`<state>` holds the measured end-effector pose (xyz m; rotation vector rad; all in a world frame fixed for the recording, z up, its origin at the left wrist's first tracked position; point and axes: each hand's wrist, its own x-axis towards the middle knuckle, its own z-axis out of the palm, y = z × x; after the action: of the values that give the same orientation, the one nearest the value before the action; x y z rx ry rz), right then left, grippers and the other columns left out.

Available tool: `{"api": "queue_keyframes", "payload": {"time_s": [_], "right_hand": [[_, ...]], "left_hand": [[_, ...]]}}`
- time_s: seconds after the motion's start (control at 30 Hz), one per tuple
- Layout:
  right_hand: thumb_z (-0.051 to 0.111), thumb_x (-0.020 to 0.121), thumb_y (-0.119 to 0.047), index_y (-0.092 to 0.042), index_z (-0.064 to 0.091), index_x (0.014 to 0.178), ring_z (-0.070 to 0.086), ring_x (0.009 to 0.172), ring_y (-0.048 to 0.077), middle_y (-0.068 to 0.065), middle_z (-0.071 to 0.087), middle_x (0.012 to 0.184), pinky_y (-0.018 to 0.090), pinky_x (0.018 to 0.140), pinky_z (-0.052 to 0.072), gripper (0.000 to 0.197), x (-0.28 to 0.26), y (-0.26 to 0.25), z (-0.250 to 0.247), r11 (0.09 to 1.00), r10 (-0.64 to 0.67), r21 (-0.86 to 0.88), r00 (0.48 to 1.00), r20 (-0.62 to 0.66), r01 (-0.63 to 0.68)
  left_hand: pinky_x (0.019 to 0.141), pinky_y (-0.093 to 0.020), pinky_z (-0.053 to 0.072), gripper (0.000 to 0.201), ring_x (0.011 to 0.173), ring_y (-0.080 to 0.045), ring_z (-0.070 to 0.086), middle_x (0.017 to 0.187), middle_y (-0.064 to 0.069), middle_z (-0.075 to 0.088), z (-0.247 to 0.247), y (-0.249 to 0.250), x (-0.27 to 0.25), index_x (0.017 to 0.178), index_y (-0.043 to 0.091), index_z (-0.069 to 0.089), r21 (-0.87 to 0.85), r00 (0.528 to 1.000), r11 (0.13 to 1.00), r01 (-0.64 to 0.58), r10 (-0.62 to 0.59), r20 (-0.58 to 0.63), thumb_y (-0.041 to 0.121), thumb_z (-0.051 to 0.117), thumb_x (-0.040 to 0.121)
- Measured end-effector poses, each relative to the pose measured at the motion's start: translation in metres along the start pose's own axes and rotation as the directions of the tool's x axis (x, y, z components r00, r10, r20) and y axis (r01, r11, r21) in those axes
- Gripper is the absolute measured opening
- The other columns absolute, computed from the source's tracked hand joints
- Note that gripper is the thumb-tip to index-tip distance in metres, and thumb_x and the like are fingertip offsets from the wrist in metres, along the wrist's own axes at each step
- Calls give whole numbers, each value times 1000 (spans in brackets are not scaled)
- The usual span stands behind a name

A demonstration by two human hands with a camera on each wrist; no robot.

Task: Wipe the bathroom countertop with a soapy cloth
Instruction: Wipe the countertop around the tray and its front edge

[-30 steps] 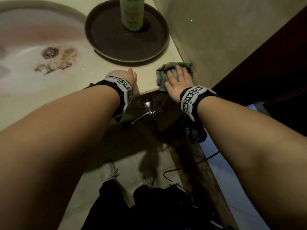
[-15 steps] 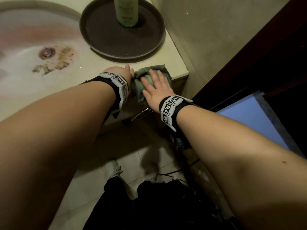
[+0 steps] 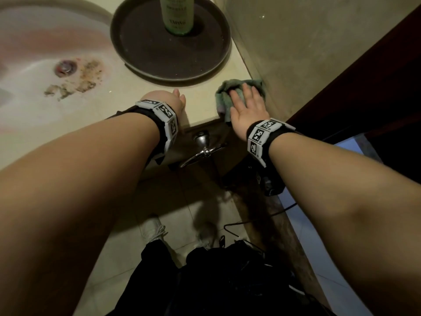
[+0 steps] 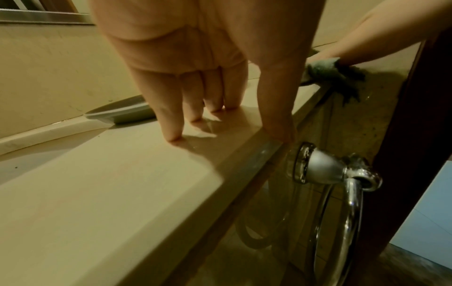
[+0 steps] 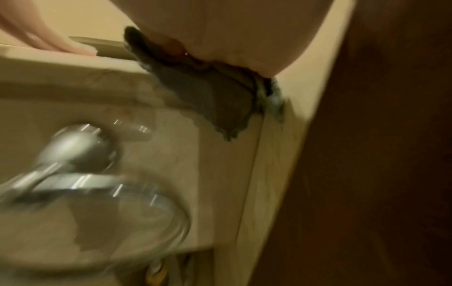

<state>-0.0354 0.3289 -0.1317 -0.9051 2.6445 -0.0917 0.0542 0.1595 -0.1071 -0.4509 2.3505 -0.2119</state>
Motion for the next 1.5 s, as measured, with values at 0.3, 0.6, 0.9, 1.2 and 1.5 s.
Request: {"api": "queue_keyframes", "payload": {"time_s": [0.3,0.6,0.9,1.2,1.5], "right_hand": [[21,96,-30,-24,9,152,-7,148,23,4,-7,161,33,120,-5,57,66,-20,-23,999,17,-42,993,121,-12],[25,96,-33,-24,8,152,-9,148,24,5,-9,161,35,120,-5,59,57,-22,-20,999,25,-45,995,101,-21],[26,98,-29,-22,8,152,-11,147,28,9,-12,160,40,120,-5,57,1,-24,0,996,-22,-81,996,81,28],[22,100,-41,-26,5,152,-16,147,26,6,-16,159,40,120,-6,57,-25,-49,19,991,-104,-73,993,57,108],[21,99,-43,-29,6,151,-13,148,23,1,-12,160,38,121,-4,56,-11,-15,6,1000,10,-28,998,55,-9]], "left_hand": [[98,-42,46,106,133,-31,42,161,-1,-3,-2,1,-1,153,16,-2,-61,1000,998,2,-1,20,37,72,79],[99,-42,48,107,133,-29,43,161,1,-4,-1,1,-4,153,19,-2,-19,1000,1000,20,-20,7,42,71,78],[102,-44,42,105,140,-31,34,161,-1,-6,4,-1,-2,153,14,-1,-66,999,998,-25,23,-24,35,72,80],[105,-44,41,88,140,-30,34,162,-1,-1,12,0,1,153,14,4,-72,994,997,-32,24,-109,38,59,88],[100,-44,46,94,135,-31,40,161,-4,5,9,0,-8,152,14,11,-68,993,997,-30,22,-117,34,69,81]]}}
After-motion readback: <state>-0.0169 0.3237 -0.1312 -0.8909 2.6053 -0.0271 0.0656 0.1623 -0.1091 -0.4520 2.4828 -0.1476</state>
